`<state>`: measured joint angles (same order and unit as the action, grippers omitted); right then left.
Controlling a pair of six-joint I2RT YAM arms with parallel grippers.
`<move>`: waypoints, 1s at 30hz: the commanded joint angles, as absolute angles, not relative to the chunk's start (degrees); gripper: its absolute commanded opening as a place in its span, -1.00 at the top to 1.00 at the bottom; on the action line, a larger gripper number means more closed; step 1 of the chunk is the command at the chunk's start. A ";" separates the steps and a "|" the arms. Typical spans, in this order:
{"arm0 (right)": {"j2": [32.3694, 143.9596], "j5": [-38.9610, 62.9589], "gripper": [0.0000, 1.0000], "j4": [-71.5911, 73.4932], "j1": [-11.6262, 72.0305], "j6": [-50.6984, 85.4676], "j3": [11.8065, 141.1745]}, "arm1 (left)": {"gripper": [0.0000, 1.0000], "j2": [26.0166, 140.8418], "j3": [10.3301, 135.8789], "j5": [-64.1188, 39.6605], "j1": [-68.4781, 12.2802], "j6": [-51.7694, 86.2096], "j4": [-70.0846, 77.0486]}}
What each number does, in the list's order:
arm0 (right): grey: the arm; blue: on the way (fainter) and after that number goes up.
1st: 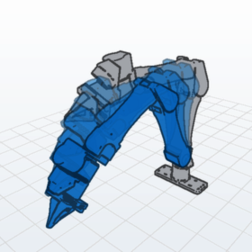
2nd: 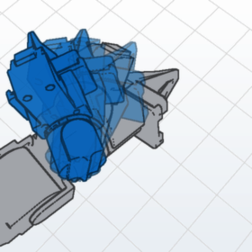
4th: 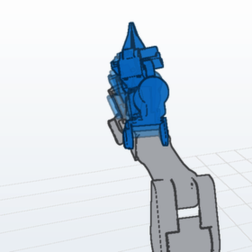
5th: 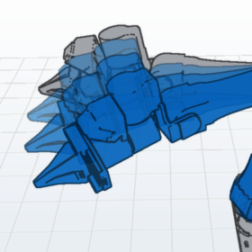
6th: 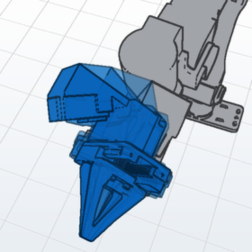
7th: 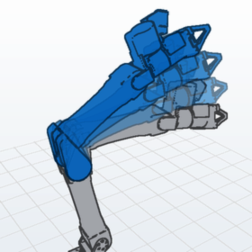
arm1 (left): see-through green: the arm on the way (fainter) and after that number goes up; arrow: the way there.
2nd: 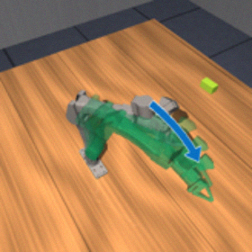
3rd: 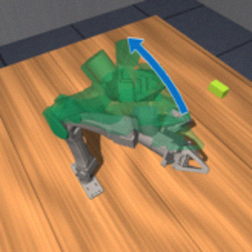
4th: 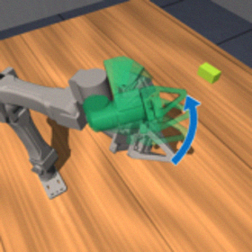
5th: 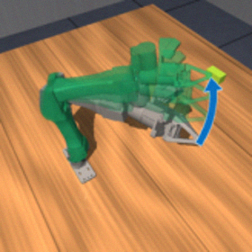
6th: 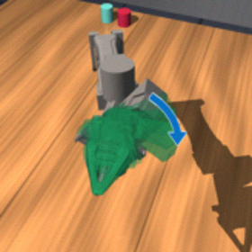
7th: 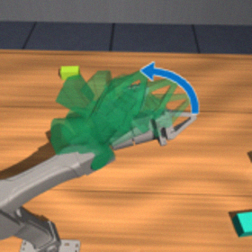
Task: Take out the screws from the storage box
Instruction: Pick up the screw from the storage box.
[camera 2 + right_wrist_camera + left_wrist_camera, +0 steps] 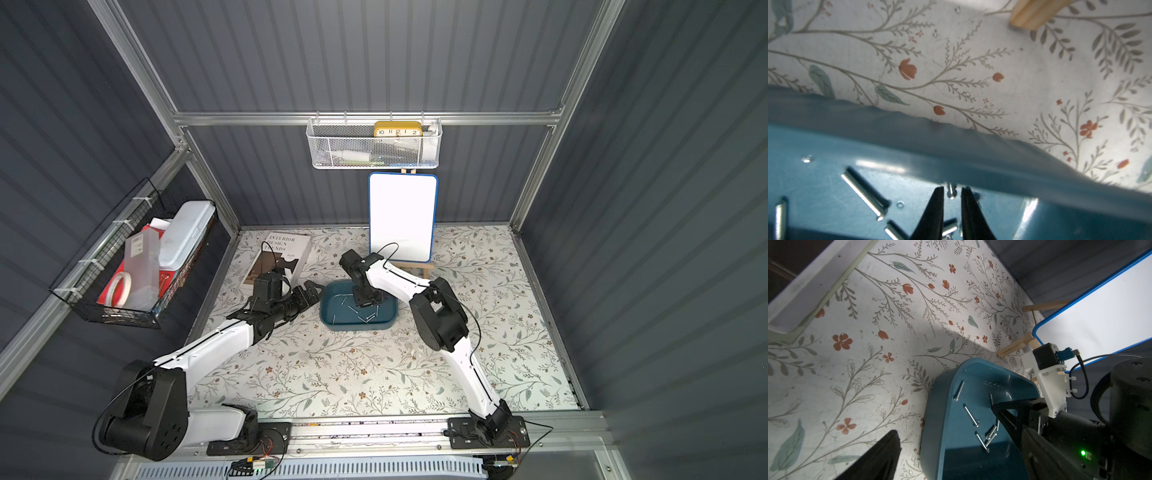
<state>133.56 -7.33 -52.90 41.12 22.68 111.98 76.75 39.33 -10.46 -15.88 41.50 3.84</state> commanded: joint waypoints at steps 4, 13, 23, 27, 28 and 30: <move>136.17 -7.95 0.56 -54.47 41.22 23.11 115.81 | -0.90 77.16 39.55 -10.63 -16.07 40.89 4.31; 138.33 -7.80 0.59 -55.55 41.22 23.29 115.99 | -0.90 76.99 39.40 -10.61 -16.08 40.99 4.26; 137.87 -8.09 0.63 -56.76 41.75 23.26 113.21 | -0.90 76.73 39.20 -10.72 -16.07 41.17 4.42; 138.30 -7.95 0.61 -57.95 41.97 23.29 113.55 | -0.90 76.56 39.20 -10.73 -16.08 41.14 4.31; 138.32 -7.91 0.60 -58.28 41.95 23.34 113.65 | -0.90 76.44 39.19 -10.72 -16.08 41.13 4.31; 137.98 -7.61 0.59 -58.64 42.01 23.44 113.35 | -0.90 76.38 39.19 -10.64 -16.08 41.18 4.23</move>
